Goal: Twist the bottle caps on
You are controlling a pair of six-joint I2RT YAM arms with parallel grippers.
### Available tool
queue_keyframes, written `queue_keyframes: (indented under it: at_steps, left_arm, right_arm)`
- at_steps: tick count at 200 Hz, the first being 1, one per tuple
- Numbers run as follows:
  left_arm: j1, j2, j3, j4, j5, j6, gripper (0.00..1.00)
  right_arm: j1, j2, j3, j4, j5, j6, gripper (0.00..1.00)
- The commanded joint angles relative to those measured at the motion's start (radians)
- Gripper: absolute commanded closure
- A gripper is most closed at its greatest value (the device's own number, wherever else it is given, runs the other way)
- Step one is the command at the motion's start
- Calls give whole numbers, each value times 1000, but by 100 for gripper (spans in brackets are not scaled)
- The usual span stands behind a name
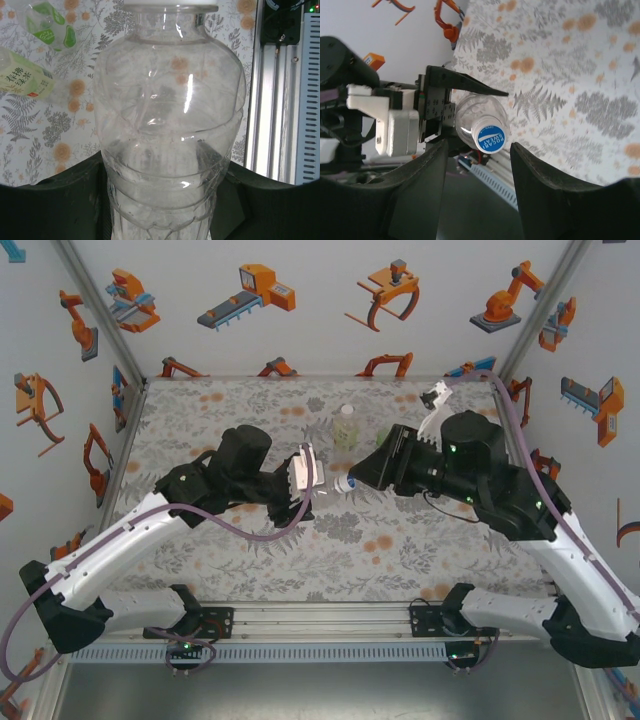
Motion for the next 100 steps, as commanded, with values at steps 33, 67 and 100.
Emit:
queue_keyframes:
  at_steps: [33,67,100]
  left_arm:
    - [-4,-16,-12,8,-12,31,100]
    - [-4,-21,-17,-8,-15,39,100]
    - [-4,-28,-27,-10,-9,41,100]
  right_arm:
    - [2,48,36,-136,-51,266,50]
    - [-6,55,1,-109,-78,314,52]
    - [-13,64,-9,-93,-80,328,53]
